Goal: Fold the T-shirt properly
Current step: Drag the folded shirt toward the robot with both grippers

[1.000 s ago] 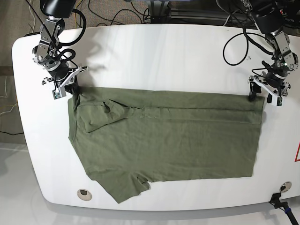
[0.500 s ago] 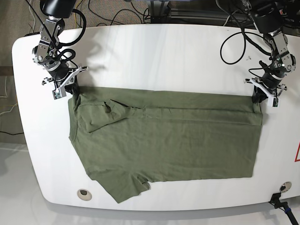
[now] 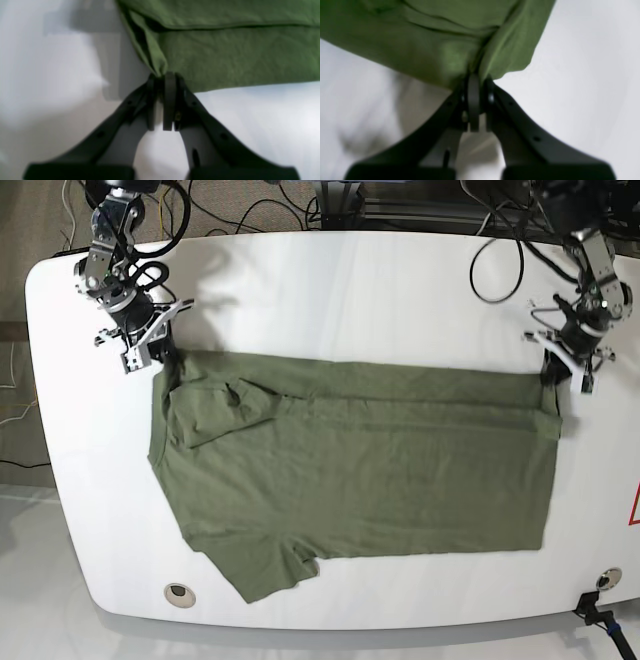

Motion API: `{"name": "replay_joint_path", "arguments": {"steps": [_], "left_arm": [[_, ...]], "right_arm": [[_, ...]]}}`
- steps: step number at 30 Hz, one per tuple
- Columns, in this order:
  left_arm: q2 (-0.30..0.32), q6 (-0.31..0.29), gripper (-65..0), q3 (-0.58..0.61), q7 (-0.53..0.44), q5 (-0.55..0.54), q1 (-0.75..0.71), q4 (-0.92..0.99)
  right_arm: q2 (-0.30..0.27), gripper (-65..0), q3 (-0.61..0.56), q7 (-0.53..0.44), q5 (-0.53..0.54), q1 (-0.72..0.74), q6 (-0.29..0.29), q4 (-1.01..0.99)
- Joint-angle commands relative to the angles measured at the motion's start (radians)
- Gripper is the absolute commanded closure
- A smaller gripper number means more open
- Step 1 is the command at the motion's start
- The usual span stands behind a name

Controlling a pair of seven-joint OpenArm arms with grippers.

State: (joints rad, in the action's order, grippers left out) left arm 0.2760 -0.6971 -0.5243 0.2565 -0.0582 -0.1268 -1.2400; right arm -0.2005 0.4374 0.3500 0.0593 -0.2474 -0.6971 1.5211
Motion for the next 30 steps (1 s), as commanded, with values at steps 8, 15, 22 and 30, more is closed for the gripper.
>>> {"name": "replay_joint_path", "arguments": {"steps": [8,15,22,30], "left_arm": [[-0.013,-0.001,0.0,-0.012,0.0,-0.004,-0.199,-0.175],[-0.068,-0.001,0.0,-0.047,0.0,-0.006,-0.38,-0.301],[-0.09,-0.001,0.0,-0.053,0.0,-0.006,-0.495,-0.329],[-0.09,-0.001,0.0,-0.053,0.0,-0.006,-0.569,-0.33]], "right_arm": [[0.016,0.0,0.008,-0.021,0.02,-0.183,-0.001,0.138],[0.017,0.0,0.008,-0.022,0.02,-0.307,-0.001,0.14],[0.009,0.0,0.054,-0.022,0.02,-0.393,-0.001,0.141],[-0.023,0.0,0.054,-0.022,0.017,-0.458,-0.001,0.141]]}}
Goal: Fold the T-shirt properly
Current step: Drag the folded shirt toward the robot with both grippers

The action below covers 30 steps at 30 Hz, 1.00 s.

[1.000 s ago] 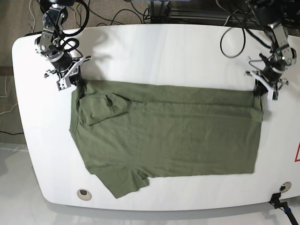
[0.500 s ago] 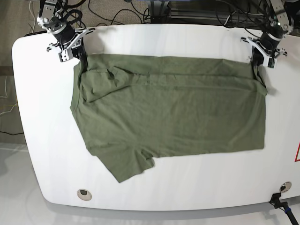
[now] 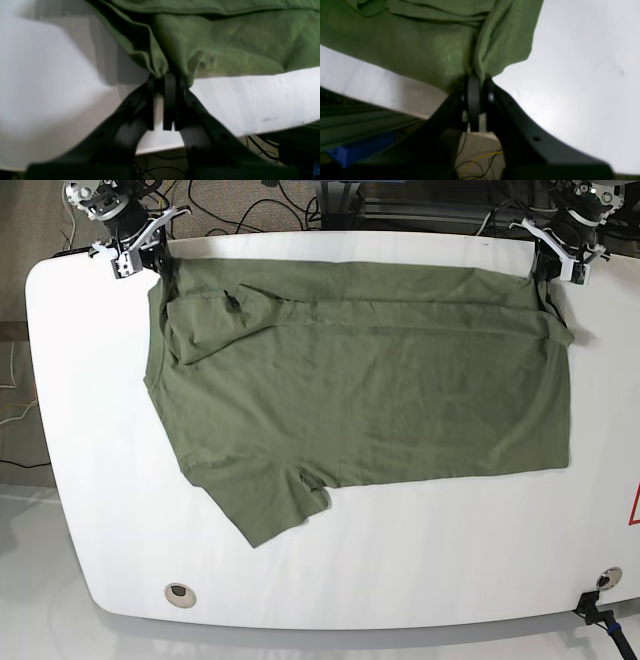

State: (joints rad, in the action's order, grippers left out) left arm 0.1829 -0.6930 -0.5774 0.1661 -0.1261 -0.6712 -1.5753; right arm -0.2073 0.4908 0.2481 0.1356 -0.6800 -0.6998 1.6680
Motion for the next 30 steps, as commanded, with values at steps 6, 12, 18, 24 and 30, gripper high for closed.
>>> {"name": "replay_joint_path", "arguments": {"steps": [6,12,18,24,30], "left_arm": [[0.034,-0.005,0.0,-0.002,0.091,0.062,-0.028,0.005],[0.062,-0.005,0.0,-0.036,0.092,0.067,-0.029,-0.018],[0.062,-0.005,0.0,-0.086,0.092,0.065,-0.029,-0.04],[0.062,-0.005,0.0,-0.086,0.092,0.065,-0.028,-0.038],[0.062,-0.005,0.0,-0.085,0.092,0.064,-0.025,-0.04]], "right_arm": [[-0.053,0.0,0.001,0.079,-0.058,-0.042,0.002,-0.013],[-0.07,0.0,0.001,0.079,-0.057,-0.039,0.002,-0.013],[-0.068,0.0,0.001,0.079,-0.057,-0.037,0.002,-0.013],[-0.065,0.0,-0.001,0.079,-0.057,-0.037,0.002,-0.013],[-0.065,0.0,-0.001,0.079,-0.057,-0.037,0.002,-0.013]]}}
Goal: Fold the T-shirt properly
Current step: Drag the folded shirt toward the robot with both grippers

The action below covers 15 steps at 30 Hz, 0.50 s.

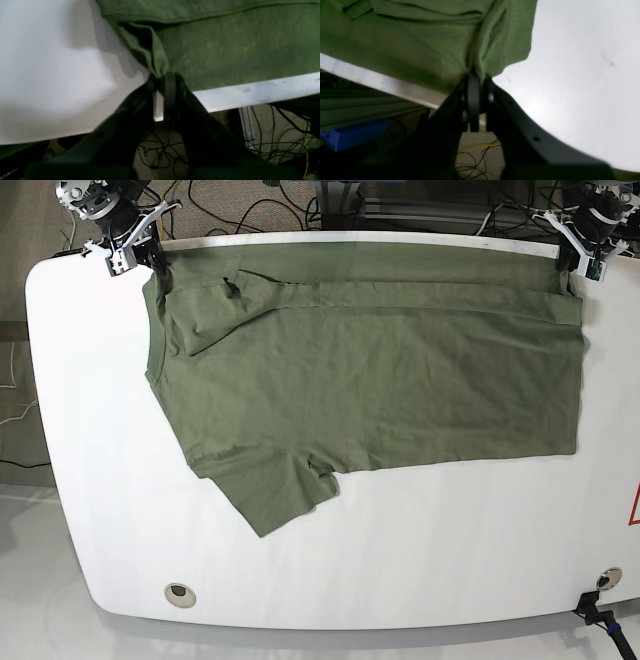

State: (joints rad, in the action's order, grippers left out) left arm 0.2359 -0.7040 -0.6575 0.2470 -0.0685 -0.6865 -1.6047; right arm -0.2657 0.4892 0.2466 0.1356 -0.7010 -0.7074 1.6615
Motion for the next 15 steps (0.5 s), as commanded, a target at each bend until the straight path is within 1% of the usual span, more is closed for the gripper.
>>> {"name": "replay_joint_path", "arguments": {"steps": [1,5,6,8,9,10,12,14,15], "left_arm": [[0.01,0.006,0.0,-0.005,0.012,0.006,-0.008,-0.012],[0.01,0.006,0.0,-0.005,0.021,0.006,-0.008,-0.056],[0.01,0.006,-1.5,-0.005,0.039,0.006,-0.008,-0.062],[0.01,0.006,-15.2,-0.005,0.068,0.006,0.004,-0.081],[0.01,0.006,-20.0,-0.005,0.071,0.006,0.009,-0.085],[0.01,0.006,-23.4,-0.005,0.078,0.006,0.011,-0.087],[0.01,0.006,-28.1,-0.005,0.078,0.008,0.012,-0.088],[0.012,0.006,-30.5,-0.005,0.078,0.011,0.012,-0.088],[0.016,0.006,-30.5,-0.005,0.078,0.011,0.012,-0.09]], "right_arm": [[-0.007,0.0,0.001,0.081,-0.057,-0.016,0.009,-0.007],[-0.005,0.0,-0.001,0.081,-0.057,-0.015,0.009,-0.007],[-0.005,0.0,-0.001,0.081,-0.057,-0.015,0.009,-0.007],[-0.005,0.0,-0.001,0.081,-0.057,-0.015,0.009,-0.007],[-0.005,0.0,-0.001,0.081,-0.057,-0.015,0.009,-0.007],[-0.005,0.0,-0.001,0.081,-0.057,-0.015,0.009,-0.007],[-0.005,0.0,-0.001,0.081,-0.057,-0.015,0.009,-0.007],[-0.005,0.0,-0.001,0.081,-0.057,-0.015,0.009,-0.007],[-0.007,0.0,-0.001,0.081,-0.057,-0.015,0.009,-0.007]]}}
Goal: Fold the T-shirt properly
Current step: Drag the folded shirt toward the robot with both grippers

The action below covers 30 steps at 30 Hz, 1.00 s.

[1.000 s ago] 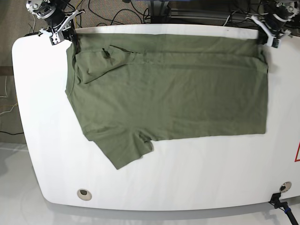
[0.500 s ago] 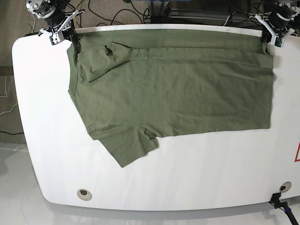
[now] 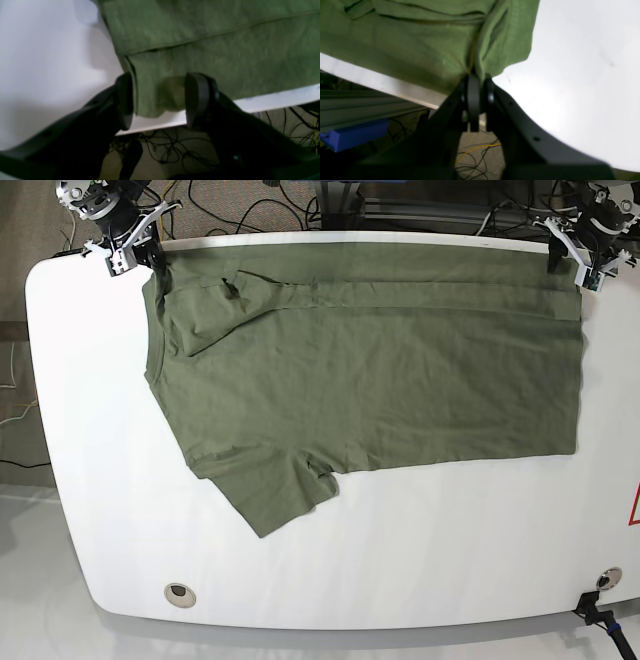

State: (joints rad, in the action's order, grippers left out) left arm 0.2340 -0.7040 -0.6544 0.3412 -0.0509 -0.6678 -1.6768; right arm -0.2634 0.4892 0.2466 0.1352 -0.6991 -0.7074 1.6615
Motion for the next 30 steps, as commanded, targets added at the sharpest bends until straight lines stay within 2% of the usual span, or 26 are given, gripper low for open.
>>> {"name": "replay_joint_path", "arguments": {"steps": [1,6,10,13,20,25,30], "left_arm": [[0.034,0.006,-30.5,-0.012,-0.017,-0.007,-0.007,-0.018],[0.049,0.006,-30.5,-0.063,-0.018,-0.011,0.007,-0.019],[0.049,0.006,-30.5,-0.083,-0.018,-0.011,0.038,-0.024],[0.051,0.006,-30.5,-0.084,-0.018,-0.011,0.055,-0.026],[0.051,0.006,-30.5,-0.081,-0.018,-0.01,0.085,-0.026],[0.051,0.006,-30.5,-0.08,-0.018,-0.01,0.11,-0.026],[0.046,0.006,-30.3,-0.08,-0.018,-0.01,0.156,-0.024]], "right_arm": [[-0.01,0.0,-0.001,0.081,-0.056,-0.017,0.009,-0.007],[-0.012,-0.5,0.001,0.079,-0.056,-0.017,0.009,-0.007],[-0.007,-13.7,0.003,0.076,-0.052,0.0,0.009,-0.004],[-0.014,-17.9,0.003,0.076,0.011,0.009,0.009,-0.004],[-0.015,-22.1,0.004,0.076,0.034,0.025,0.009,0.01],[-0.014,-25.1,0.059,0.087,0.034,0.017,0.009,0.09],[-0.017,-25.0,0.059,0.171,0.034,0.019,0.009,0.193]]}}
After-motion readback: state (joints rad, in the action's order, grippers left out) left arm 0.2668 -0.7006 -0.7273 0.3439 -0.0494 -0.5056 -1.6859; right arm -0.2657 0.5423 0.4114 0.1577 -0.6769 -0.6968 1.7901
